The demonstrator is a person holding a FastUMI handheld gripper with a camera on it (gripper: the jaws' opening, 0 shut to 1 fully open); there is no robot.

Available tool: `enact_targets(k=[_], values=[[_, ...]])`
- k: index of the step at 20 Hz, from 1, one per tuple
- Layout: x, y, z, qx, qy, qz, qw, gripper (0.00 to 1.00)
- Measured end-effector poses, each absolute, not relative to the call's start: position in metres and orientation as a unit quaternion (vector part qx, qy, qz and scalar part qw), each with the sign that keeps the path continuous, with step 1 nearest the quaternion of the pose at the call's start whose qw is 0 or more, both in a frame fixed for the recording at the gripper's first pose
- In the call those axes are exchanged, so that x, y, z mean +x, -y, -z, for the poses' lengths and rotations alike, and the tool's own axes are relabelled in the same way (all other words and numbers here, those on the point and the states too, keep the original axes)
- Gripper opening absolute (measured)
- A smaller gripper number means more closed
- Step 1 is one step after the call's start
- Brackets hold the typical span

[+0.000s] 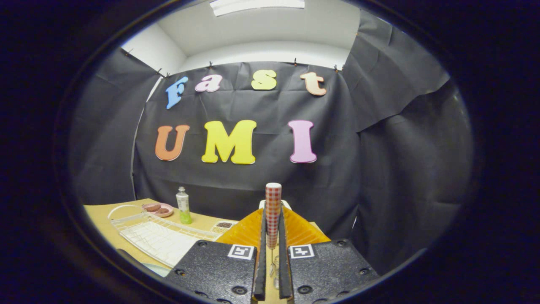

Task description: Take the plate from the dish rack, then take the spoon from the basket and place it into the plate.

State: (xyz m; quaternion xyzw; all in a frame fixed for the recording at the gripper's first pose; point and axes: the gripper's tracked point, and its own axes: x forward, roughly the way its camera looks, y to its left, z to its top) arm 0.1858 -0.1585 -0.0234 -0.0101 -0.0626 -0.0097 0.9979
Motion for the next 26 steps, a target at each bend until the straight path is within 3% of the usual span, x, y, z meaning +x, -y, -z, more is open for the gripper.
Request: enact_targets(k=[14, 21, 26], values=[[0.076, -0.030, 0.088, 0.015, 0.045, -0.082, 0.996, 0.17], [0.074, -0.071, 0.123, 0.016, 0.029, -0.075, 0.997, 0.19], [0.084, -0.072, 0.172, 0.027, -0.028, -0.075, 0.996, 0.19]])
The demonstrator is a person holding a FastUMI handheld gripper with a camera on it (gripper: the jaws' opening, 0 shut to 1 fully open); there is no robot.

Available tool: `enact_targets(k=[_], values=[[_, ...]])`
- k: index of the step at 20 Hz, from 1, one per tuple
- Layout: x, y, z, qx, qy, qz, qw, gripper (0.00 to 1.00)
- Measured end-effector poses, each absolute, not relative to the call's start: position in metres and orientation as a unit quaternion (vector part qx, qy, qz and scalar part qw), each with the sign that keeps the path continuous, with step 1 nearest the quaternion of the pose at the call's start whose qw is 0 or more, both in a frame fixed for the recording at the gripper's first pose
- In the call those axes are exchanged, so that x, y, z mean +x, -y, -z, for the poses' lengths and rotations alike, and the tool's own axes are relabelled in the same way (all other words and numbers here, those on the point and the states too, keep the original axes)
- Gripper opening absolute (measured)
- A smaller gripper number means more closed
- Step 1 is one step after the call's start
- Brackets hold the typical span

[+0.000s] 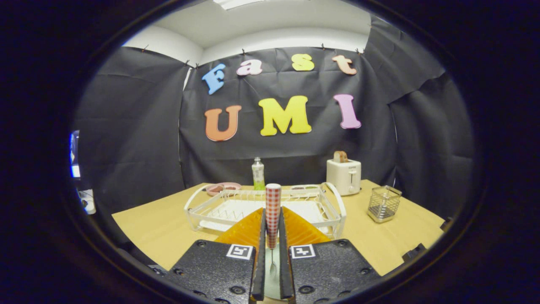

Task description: Take the plate from the dish rack, then take the spoon from the basket and place it into the plate.

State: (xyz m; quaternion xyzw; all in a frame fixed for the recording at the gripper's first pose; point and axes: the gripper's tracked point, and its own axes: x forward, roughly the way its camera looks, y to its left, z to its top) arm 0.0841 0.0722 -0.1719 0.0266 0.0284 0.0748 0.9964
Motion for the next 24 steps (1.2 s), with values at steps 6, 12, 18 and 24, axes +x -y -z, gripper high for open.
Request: enact_targets(k=[6, 12, 18, 24], values=[[0.080, -0.042, 0.192, 0.028, -0.067, -0.061, 0.996, 0.40], [0.067, -0.006, 0.186, -0.019, -0.088, -0.050, 0.995, 0.93], [0.032, 0.027, 0.136, 0.000, -0.061, -0.018, 0.998, 1.00], [-0.019, 0.061, 0.087, 0.010, -0.041, 0.029, 0.999, 1.00]])
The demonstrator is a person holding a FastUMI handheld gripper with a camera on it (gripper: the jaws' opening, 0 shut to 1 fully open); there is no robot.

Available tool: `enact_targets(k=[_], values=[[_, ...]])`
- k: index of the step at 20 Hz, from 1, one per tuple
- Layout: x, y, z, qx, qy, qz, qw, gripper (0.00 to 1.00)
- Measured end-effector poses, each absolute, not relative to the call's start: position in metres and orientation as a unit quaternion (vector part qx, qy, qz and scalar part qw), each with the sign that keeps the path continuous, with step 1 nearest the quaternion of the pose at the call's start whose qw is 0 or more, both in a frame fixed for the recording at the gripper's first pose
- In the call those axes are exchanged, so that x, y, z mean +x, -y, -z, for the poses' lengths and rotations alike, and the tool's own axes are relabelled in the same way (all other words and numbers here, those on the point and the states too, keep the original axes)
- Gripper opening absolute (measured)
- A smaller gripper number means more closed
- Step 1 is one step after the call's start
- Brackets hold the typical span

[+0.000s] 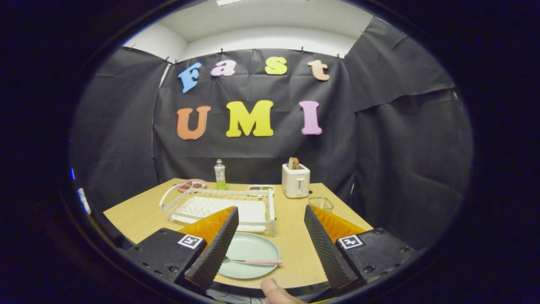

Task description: Take the plate from the dish rack, then take the spoon from the basket and place it into the plate.

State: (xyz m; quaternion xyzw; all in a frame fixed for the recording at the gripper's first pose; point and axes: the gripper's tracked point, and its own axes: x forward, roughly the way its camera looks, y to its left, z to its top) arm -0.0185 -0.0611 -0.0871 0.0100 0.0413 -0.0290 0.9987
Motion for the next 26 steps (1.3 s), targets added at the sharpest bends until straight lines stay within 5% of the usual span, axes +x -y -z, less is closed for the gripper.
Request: enact_targets(k=[13, 26], values=[[-0.082, 0.058, 0.032, 0.067, 0.030, -0.011, 0.997, 1.00], [-0.075, 0.071, 0.039, 0.060, 0.019, -0.002, 0.998, 0.99]])
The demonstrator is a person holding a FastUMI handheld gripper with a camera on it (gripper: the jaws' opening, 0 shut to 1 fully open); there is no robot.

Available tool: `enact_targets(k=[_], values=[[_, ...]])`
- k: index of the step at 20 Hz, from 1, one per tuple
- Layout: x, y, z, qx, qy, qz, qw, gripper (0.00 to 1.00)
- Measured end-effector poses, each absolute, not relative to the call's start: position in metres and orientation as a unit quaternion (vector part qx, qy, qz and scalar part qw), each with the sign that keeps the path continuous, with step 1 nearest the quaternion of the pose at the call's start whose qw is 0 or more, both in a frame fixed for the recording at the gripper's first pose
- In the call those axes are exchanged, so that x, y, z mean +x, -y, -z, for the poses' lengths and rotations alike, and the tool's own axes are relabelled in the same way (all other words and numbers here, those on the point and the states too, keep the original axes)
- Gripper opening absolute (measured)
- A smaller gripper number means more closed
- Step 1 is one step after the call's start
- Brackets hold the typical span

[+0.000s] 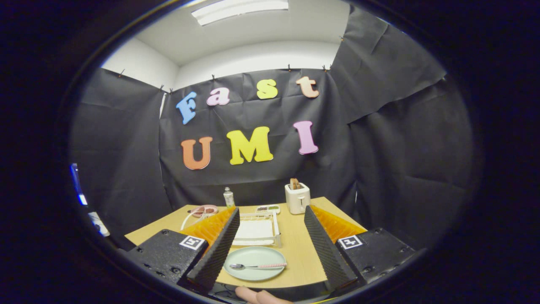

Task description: Take the plate from the dish rack, then take the spoon from the basket and place it into the plate.

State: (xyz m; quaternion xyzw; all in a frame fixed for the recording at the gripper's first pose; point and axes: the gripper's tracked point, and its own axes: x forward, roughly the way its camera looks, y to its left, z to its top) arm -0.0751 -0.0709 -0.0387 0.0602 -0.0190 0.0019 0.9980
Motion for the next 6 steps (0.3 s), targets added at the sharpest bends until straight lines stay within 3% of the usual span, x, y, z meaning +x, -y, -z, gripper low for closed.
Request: enact_targets(k=[6], values=[[-0.0762, 0.0699, 0.0406, 0.049, 0.014, -0.001, 0.999, 0.99]])
